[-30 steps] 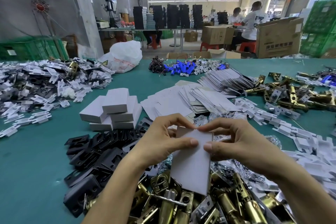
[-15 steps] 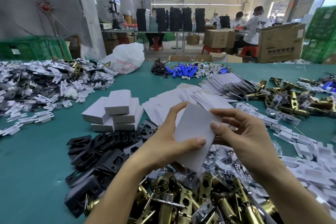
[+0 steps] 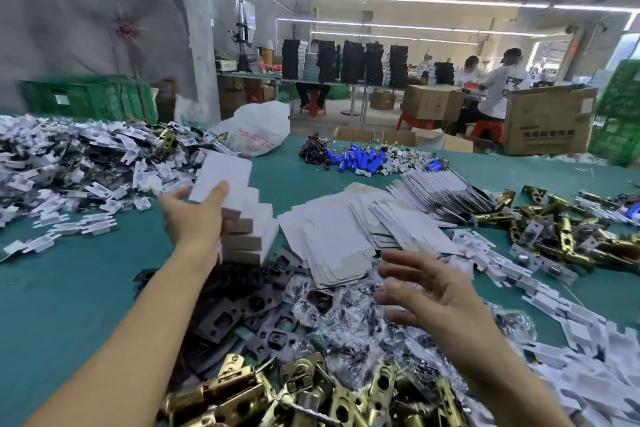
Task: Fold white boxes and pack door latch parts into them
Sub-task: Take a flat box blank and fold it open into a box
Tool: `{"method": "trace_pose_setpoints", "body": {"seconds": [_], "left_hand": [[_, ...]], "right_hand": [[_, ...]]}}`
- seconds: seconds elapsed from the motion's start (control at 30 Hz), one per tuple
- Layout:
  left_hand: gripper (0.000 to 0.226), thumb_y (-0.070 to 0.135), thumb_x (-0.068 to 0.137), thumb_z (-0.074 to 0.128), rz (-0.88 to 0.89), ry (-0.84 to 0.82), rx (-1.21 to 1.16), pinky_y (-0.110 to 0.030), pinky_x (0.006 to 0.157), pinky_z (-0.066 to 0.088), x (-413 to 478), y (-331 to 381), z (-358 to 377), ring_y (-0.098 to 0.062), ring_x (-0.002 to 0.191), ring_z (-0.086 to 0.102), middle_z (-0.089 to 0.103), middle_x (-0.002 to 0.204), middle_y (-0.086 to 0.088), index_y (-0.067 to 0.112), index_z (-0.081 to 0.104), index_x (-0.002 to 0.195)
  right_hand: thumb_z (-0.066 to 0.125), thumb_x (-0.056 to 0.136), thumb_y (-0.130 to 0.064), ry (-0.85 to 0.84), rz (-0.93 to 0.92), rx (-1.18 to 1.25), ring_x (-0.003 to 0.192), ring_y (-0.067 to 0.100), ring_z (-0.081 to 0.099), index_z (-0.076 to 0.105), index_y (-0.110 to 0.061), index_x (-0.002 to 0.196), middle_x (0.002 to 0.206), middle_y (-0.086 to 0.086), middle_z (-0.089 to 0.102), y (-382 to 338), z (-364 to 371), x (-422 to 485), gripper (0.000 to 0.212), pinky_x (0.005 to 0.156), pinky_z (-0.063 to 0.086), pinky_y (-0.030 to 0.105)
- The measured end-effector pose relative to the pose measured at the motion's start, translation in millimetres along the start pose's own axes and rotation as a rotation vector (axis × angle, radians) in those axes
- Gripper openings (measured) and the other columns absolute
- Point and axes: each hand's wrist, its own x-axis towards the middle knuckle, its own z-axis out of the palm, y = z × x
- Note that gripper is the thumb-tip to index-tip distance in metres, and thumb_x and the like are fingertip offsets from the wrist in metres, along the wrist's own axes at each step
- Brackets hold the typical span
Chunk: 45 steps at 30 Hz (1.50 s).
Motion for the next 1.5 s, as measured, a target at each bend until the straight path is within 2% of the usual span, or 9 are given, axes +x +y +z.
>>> {"method": "trace_pose_setpoints", "body": {"seconds": [0.2,0.33,0.47,0.6,0.7,0.9,1.17,1.3,1.5], "left_hand": [[0.044,0.043,0.093,0.061,0.044,0.405,-0.083,-0.028,0.078,0.047,57,-20,-21,-0.023,0.096,0.055,0.056,0.130,-0.013,0.017,0.044,0.123],[0.046,0.037,0.097,0.061,-0.012,0.328,0.036,-0.031,0.084,0.044,78,-36,-25,-0.028,0.111,0.057,0.054,0.134,-0.011,0.015,0.044,0.134],[0.037,0.046,0.095,0.059,-0.052,0.256,0.157,-0.042,0.086,0.044,84,-52,-26,-0.027,0.099,0.052,0.050,0.113,-0.003,0.017,0.041,0.109],[0.042,0.048,0.091,0.055,-0.061,0.164,0.334,-0.045,0.087,0.043,88,-56,-25,-0.039,0.114,0.050,0.057,0.123,-0.018,0.013,0.051,0.113],[0.033,0.039,0.089,0.062,-0.047,0.038,0.272,-0.038,0.072,0.037,87,-56,-20,-0.030,0.093,0.050,0.057,0.110,-0.013,0.014,0.053,0.109],[0.026,0.038,0.082,0.071,0.022,-0.007,0.325,-0.036,0.063,0.037,76,-54,-23,-0.027,0.084,0.052,0.061,0.101,-0.007,0.017,0.061,0.094],[0.041,0.050,0.091,0.053,0.075,-0.054,0.477,-0.041,0.083,0.037,59,-60,-23,-0.035,0.121,0.046,0.061,0.121,-0.017,0.024,0.061,0.122],[0.044,0.053,0.096,0.047,0.067,-0.051,0.519,-0.040,0.083,0.038,49,-58,-21,-0.030,0.102,0.045,0.059,0.123,-0.016,0.023,0.053,0.127],[0.048,0.035,0.096,0.060,0.384,0.047,0.656,-0.051,0.109,0.031,16,-45,-10,-0.034,0.137,0.034,0.043,0.150,-0.014,0.017,0.048,0.139]], "right_hand": [[0.068,0.088,-0.015,0.012,0.014,0.005,0.087,0.024,0.073,0.074,-0.033,0.101,0.102,0.000,0.074,4,1,3,0.024,0.073,0.060,0.032],[0.068,0.087,-0.010,0.005,0.041,0.003,0.084,0.028,0.074,0.077,-0.029,0.096,0.097,0.007,0.075,3,3,4,0.023,0.073,0.061,0.034],[0.068,0.085,-0.010,-0.002,0.063,-0.019,0.082,0.028,0.074,0.076,-0.020,0.099,0.096,0.009,0.076,5,6,4,0.019,0.071,0.061,0.032],[0.068,0.086,-0.008,-0.029,0.079,-0.058,0.082,0.029,0.073,0.075,-0.020,0.098,0.093,0.009,0.076,4,8,2,0.018,0.069,0.060,0.030],[0.068,0.088,-0.011,-0.083,0.097,-0.125,0.083,0.026,0.073,0.077,-0.029,0.094,0.095,0.006,0.076,0,7,-1,0.021,0.073,0.060,0.033],[0.060,0.093,-0.037,-0.241,0.152,-0.712,0.087,0.004,0.069,0.065,-0.037,0.110,0.103,-0.015,0.069,-3,22,34,0.017,0.077,0.059,0.024],[0.049,0.096,-0.050,-0.156,0.290,-1.165,0.136,0.036,0.038,0.034,-0.018,0.149,0.148,0.019,0.041,40,46,143,0.064,0.110,0.037,0.044],[0.053,0.093,-0.051,0.033,0.284,-1.164,0.125,0.034,0.045,0.049,-0.017,0.130,0.135,0.015,0.051,60,54,148,0.051,0.101,0.041,0.040],[0.063,0.092,-0.022,0.317,0.108,-0.934,0.098,0.021,0.056,0.054,-0.019,0.117,0.116,0.005,0.058,46,48,137,0.027,0.078,0.046,0.033]]}}
